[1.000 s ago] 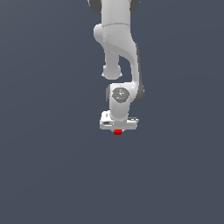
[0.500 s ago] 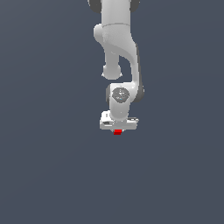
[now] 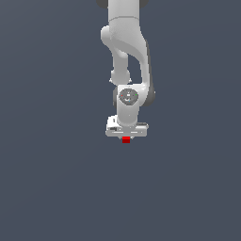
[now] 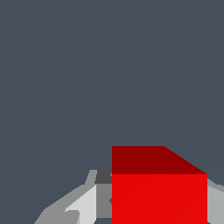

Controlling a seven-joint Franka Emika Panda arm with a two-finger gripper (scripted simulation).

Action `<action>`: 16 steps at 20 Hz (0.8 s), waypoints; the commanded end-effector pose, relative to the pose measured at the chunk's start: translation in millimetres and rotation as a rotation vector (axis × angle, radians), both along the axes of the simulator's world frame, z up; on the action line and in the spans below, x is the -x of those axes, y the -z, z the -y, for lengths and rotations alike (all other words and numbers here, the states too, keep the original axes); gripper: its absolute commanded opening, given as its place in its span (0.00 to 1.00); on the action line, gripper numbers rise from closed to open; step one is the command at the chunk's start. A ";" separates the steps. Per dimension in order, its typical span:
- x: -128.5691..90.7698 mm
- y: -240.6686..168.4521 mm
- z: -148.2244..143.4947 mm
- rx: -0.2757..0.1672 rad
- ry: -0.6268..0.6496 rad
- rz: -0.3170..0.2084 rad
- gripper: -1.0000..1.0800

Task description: Pick up the red cube and move it to a goal position.

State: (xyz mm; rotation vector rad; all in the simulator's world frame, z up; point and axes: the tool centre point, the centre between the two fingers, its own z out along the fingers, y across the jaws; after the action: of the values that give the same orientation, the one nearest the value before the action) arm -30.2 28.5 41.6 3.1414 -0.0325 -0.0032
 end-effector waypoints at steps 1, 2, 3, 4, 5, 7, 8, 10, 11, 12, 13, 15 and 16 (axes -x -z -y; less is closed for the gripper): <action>1.5 -13.3 2.7 0.000 0.000 0.002 0.00; 2.5 -19.5 4.0 0.000 0.000 0.002 0.00; 3.5 -26.2 5.3 0.000 0.000 0.002 0.00; 4.6 -33.5 6.8 0.000 0.000 0.002 0.00; 5.8 -41.4 8.4 0.000 0.000 0.002 0.00; 8.5 -58.8 11.9 0.000 0.000 0.002 0.00; 9.9 -68.3 13.8 0.000 0.000 0.002 0.00; 12.9 -88.6 17.9 0.000 0.000 0.002 0.00; 14.5 -99.3 20.0 0.000 0.000 0.002 0.00; 16.1 -110.3 22.2 0.000 0.000 0.002 0.00; 17.7 -121.6 24.4 0.000 0.000 0.002 0.00; 21.1 -145.1 28.8 0.000 0.000 0.002 0.00; 22.8 -157.1 31.1 0.000 0.000 0.002 0.00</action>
State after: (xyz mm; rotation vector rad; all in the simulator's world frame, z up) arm -50.0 0.8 180.3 3.1416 -0.0324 -0.0016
